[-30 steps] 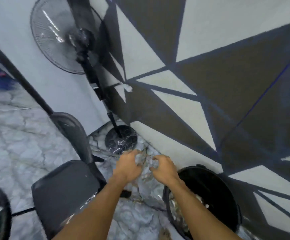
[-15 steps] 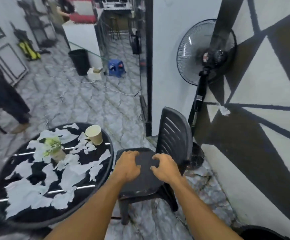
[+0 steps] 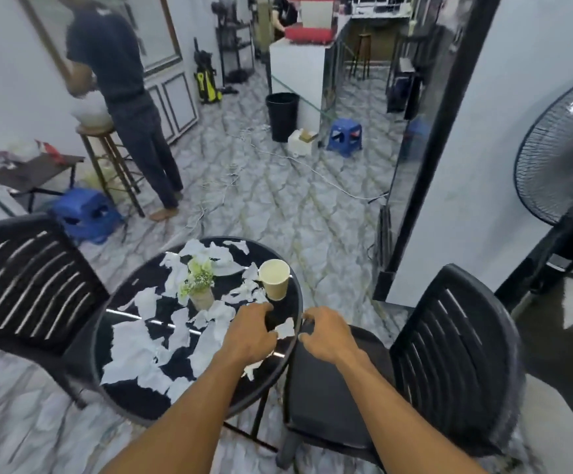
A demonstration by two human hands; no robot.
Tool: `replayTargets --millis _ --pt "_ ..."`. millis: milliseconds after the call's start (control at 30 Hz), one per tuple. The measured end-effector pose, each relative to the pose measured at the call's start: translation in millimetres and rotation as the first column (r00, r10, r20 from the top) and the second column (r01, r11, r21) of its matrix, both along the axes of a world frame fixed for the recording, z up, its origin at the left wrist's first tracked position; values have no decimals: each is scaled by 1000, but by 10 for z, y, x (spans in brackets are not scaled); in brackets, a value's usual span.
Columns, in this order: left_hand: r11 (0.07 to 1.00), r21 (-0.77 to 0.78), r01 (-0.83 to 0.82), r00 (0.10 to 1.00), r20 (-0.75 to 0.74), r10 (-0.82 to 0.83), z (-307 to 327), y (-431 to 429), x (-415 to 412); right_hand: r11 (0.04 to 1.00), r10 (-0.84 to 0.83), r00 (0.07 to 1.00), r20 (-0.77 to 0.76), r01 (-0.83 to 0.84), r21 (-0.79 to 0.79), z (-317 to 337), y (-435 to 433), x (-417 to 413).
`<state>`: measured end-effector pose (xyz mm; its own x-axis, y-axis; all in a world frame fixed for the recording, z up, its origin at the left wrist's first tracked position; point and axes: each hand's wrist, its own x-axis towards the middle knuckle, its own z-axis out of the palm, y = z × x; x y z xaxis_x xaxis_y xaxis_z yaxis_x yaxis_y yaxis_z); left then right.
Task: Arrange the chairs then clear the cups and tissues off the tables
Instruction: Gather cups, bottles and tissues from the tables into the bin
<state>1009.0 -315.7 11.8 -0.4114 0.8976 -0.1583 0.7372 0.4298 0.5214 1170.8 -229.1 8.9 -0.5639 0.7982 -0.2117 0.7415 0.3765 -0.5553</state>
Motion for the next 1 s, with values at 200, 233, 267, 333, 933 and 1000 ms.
replayTargets --millis 200,233,267,333,933,1000 --pt "993 -32 -111 993 33 112 -91 279 -255 997 46 999 12 -45 -59 -87 425 -322" --pt "993 -25 -119 992 39 120 -103 335 -293 997 40 999 17 -39 -72 -87 475 -357" --pt "992 -17 -123 991 43 123 -125 403 -340 996 32 999 15 -31 -82 -109 533 -391" --pt "993 8 -114 993 40 113 -176 571 -439 996 9 1000 19 -7 -92 -142 634 -460" --pt "989 -15 150 989 16 -150 -898 1786 -1019 918 -374 922 103 384 -98 -414 1030 -774" --pt "981 59 186 982 30 -188 -862 1829 -944 896 -429 898 102 437 -79 -425 1035 -695"
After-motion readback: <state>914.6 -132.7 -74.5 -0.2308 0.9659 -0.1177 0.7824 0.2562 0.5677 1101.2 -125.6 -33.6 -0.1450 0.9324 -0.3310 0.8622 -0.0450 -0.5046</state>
